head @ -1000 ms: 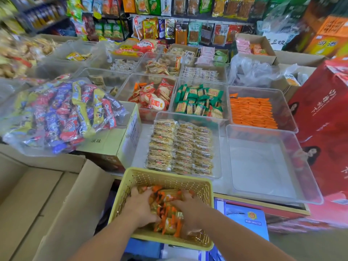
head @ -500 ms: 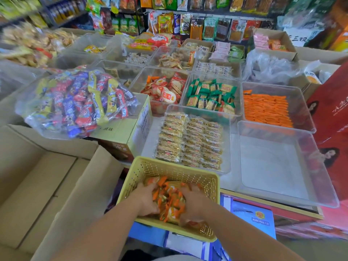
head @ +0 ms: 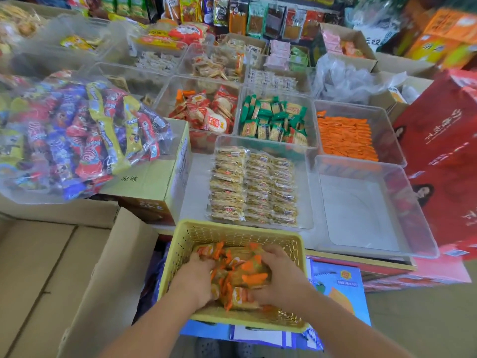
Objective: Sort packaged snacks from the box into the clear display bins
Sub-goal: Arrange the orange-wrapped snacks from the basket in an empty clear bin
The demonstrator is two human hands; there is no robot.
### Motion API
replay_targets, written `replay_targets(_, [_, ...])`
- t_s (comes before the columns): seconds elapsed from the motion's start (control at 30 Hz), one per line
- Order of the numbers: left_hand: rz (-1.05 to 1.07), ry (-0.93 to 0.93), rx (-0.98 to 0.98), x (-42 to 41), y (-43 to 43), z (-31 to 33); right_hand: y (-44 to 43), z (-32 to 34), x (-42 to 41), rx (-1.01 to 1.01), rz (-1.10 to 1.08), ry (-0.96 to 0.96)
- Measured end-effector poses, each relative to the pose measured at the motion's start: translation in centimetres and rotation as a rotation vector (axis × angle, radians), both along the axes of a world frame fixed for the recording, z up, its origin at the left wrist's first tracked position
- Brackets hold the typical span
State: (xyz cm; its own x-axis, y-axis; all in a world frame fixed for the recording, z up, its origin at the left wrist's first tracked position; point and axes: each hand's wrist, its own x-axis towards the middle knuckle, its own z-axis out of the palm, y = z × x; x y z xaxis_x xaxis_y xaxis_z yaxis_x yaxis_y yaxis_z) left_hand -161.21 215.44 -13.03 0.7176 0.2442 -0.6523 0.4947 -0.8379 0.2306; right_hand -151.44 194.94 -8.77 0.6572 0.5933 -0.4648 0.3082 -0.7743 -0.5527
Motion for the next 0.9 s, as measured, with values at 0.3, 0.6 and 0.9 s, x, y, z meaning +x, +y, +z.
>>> replay_targets(0.3, [0.188, -0.508, -0.119, -1.3, -0.7, 4.4, -6.4, 5.7, -1.2, 0.582, -0.595, 0.442])
replay_targets(0.6, [0.813, -0.706, -1.058, 1.7, -11.6, 11.3, -14.4, 6.9, 3.4, 0.791, -0.609, 0.555])
replay_targets(0.9, [1.173, -0.581, -1.149, 7.9, -29.2, 9.8, -24.8, 6.1, 10.3, 0.879, -0.42, 0.873])
